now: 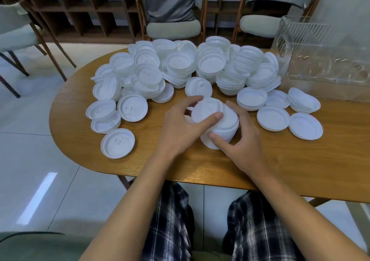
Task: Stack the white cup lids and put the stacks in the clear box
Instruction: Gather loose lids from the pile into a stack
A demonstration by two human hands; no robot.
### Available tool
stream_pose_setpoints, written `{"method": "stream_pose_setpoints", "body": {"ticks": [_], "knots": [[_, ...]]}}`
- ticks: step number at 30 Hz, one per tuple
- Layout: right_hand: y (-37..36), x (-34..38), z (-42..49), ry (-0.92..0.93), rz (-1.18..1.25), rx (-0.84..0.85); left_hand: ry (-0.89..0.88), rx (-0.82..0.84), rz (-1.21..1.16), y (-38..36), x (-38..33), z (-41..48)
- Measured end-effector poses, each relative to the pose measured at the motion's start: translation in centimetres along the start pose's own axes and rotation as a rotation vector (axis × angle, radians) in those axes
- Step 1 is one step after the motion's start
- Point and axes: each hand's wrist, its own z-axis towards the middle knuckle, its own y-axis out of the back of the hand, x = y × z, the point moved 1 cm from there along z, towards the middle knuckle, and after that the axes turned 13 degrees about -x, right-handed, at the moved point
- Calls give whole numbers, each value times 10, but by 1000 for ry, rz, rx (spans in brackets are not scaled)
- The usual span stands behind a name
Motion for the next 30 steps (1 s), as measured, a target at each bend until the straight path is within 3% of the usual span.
{"method": "stream_pose_setpoints", "body": {"ticks": [8, 10, 13, 15, 20, 27, 30], "knots": [[0, 1, -1, 49, 34, 1, -60, 6, 172, -27, -13, 1], [-1, 2, -1, 55, 24, -4, -32, 102, 158, -19, -14, 5], [-1, 2, 0, 41, 5, 1, 33, 397, -72, 2, -11, 17], [0, 2, 0, 27, 9, 5, -12, 471, -132, 10, -8, 25], [0, 3, -1, 30, 37, 17, -172, 295, -15, 6, -10, 29], [0, 2, -1, 39, 31, 14, -181, 405, 59, 10, -9, 23], [0, 3, -1, 24, 42, 14, -171, 324, 109, 10, -9, 24]]}}
